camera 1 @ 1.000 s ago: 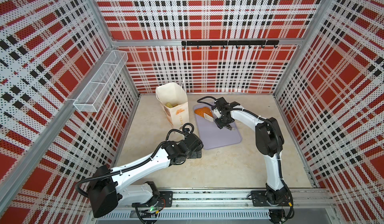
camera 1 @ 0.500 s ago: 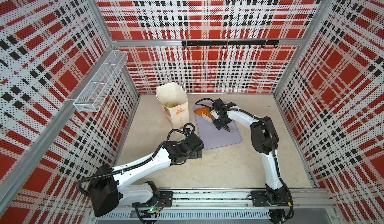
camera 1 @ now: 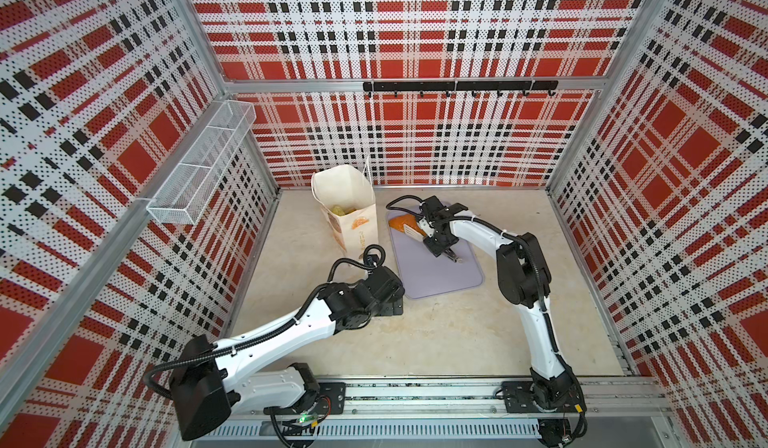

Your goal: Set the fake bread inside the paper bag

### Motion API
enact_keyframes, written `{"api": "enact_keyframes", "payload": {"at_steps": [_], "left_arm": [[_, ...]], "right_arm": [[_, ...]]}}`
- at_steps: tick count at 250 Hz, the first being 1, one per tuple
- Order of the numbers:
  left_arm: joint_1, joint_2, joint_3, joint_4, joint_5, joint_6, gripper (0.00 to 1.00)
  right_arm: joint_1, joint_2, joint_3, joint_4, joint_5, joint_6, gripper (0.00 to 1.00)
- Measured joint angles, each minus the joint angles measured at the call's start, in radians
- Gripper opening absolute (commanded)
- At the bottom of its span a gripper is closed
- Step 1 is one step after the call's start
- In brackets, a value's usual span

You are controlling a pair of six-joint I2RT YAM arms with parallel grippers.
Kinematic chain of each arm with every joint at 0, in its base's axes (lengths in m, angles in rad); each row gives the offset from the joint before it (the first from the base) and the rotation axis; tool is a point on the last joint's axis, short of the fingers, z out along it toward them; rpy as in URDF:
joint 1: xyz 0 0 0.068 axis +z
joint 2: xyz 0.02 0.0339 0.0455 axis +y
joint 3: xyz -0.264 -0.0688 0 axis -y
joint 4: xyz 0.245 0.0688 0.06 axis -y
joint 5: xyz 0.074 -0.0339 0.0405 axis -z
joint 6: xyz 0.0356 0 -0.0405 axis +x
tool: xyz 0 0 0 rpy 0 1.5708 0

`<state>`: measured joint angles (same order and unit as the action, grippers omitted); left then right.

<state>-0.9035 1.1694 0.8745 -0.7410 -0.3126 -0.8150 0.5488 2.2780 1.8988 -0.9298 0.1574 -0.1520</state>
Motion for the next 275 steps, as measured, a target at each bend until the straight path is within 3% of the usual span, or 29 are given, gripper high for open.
{"api": "enact_keyframes", "payload": {"at_steps": [56, 275], "left_arm": [[0.028, -0.063, -0.006, 0.000, -0.005, 0.010, 1.00], [0.060, -0.226, -0.018, -0.004, -0.078, 0.035, 1.00]], "right_arm": [[0.000, -0.008, -0.034, 0.006, 0.000, -0.005, 0.33], [0.000, -0.309, -0.389, 0.056, -0.052, 0.103, 0.32]]}}
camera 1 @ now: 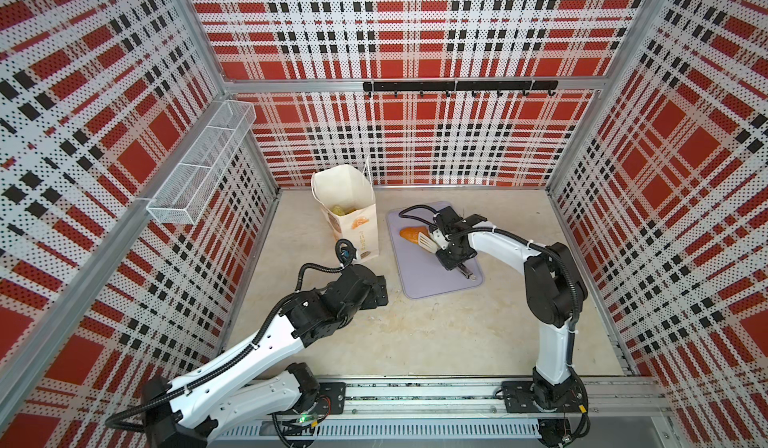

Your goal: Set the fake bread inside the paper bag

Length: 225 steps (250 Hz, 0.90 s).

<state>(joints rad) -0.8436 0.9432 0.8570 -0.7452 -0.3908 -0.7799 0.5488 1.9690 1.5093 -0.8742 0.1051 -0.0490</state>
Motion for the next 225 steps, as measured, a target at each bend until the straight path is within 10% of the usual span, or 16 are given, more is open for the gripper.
{"api": "enact_keyframes", "payload": {"at_steps": [225], "left_arm": [[0.037, -0.041, 0.129, -0.077, 0.029, 0.131, 0.99]], "right_arm": [[0.067, -0.164, -0.059, 0.011, -0.006, 0.099, 0.29]]}}
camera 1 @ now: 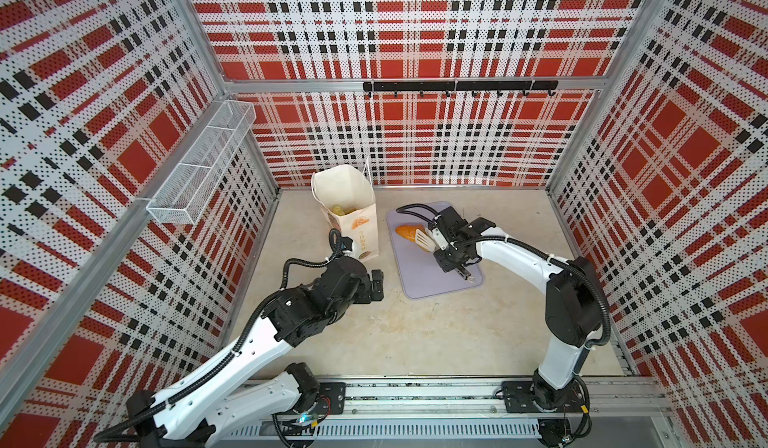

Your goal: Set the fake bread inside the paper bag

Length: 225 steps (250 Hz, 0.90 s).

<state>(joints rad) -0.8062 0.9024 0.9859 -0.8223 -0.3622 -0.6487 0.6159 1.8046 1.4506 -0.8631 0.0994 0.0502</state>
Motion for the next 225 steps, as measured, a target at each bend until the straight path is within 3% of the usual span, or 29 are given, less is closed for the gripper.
{"api": "enact_keyframes", "payload": {"at_steps": [225], "left_arm": [[0.195, 0.075, 0.367, -0.164, 0.196, 0.218, 0.99]], "right_arm": [[0.005, -0.130, 0.227, -0.003, -0.108, 0.080, 0.33]]}}
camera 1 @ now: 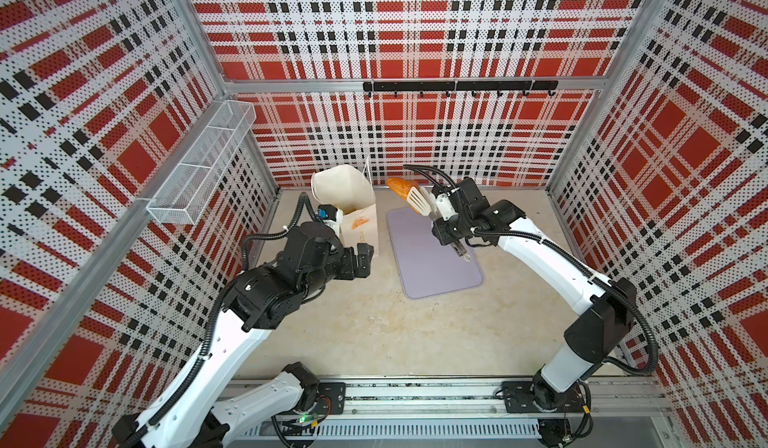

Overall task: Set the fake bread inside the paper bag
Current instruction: 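Carry the orange bun in the tongs over the bag opening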

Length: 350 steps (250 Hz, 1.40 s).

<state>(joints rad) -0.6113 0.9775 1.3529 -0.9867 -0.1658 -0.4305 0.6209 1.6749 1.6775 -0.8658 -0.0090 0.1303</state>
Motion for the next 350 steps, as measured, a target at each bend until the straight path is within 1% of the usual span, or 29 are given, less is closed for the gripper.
{"api": "enact_keyframes", "payload": {"at_steps": [79, 169, 212, 264, 350], "left_arm": [[0.080, -0.006, 0.028, -0.015, 0.008, 0.021, 0.99], [0.232, -0.056, 0.028, -0.035, 0.021, 0.021, 0.99], [0.284, -0.056, 0.028, -0.040, 0.054, 0.027, 0.99], [0.336, -0.058, 0.025, -0.040, 0.086, 0.032, 0.99], [0.355, -0.081, -0.031, -0.043, 0.119, 0.032, 0.99]], "right_arm": [[0.027, -0.001, 0.120, 0.022, -0.063, 0.043, 0.34], [0.118, 0.035, 0.269, 0.087, -0.127, 0.077, 0.35], [0.154, 0.103, 0.327, 0.097, -0.151, 0.084, 0.35], [0.174, 0.201, 0.384, 0.098, -0.174, 0.093, 0.35], [0.175, 0.343, 0.521, 0.061, -0.185, 0.099, 0.37]]}}
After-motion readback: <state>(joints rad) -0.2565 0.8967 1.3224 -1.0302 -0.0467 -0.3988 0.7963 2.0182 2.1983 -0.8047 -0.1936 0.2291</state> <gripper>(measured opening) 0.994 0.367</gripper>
